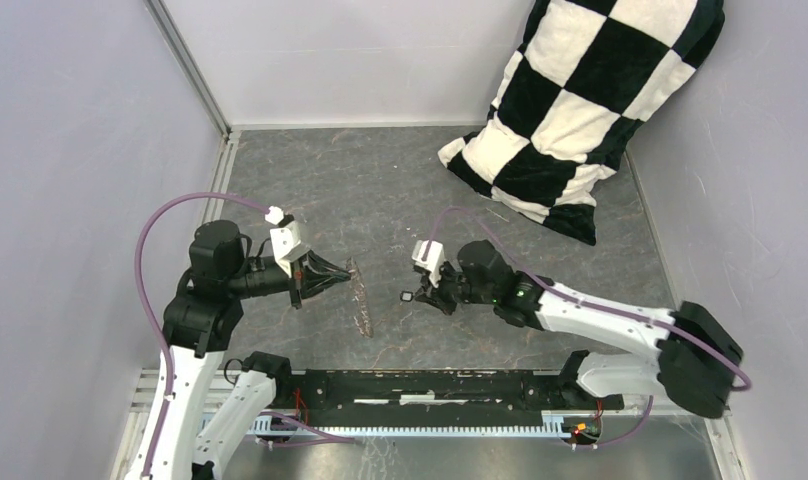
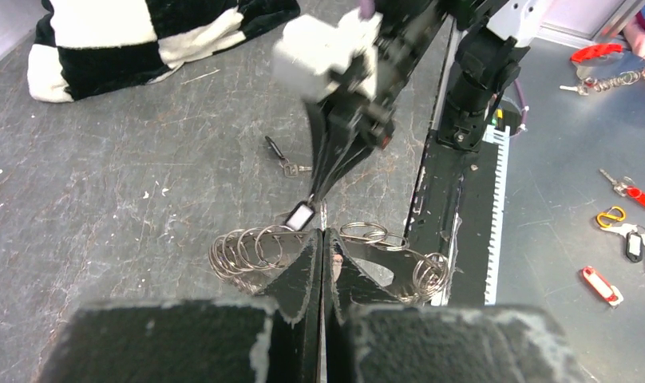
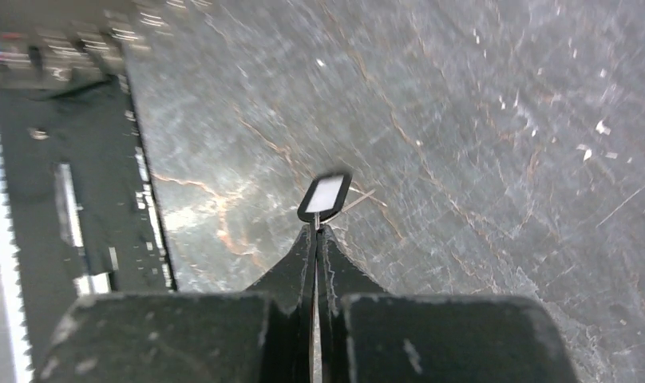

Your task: Put the keys on the keyring

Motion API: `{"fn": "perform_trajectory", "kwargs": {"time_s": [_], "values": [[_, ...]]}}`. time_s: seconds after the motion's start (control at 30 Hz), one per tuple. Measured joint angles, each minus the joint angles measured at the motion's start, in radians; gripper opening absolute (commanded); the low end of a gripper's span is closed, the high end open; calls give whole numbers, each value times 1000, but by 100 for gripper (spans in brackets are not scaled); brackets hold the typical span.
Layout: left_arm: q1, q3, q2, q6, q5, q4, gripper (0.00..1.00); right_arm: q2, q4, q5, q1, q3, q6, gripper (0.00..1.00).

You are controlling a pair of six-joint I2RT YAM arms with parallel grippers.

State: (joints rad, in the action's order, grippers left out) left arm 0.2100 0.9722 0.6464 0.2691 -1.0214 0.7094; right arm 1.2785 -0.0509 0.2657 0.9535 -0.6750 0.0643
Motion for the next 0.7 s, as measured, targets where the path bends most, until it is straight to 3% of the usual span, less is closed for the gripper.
{"fn": "perform_trajectory", "kwargs": {"time_s": [0.17, 0.33, 0.7], "values": [[0, -37, -30, 33, 4, 0, 2, -191, -7, 130, 6, 57, -38, 0], [0, -80, -82, 78, 0, 0, 2, -280, -5, 233, 33, 59, -113, 0], [0, -120, -147, 136, -29, -1, 2, -217, -138, 325, 175, -90, -306, 0]]}}
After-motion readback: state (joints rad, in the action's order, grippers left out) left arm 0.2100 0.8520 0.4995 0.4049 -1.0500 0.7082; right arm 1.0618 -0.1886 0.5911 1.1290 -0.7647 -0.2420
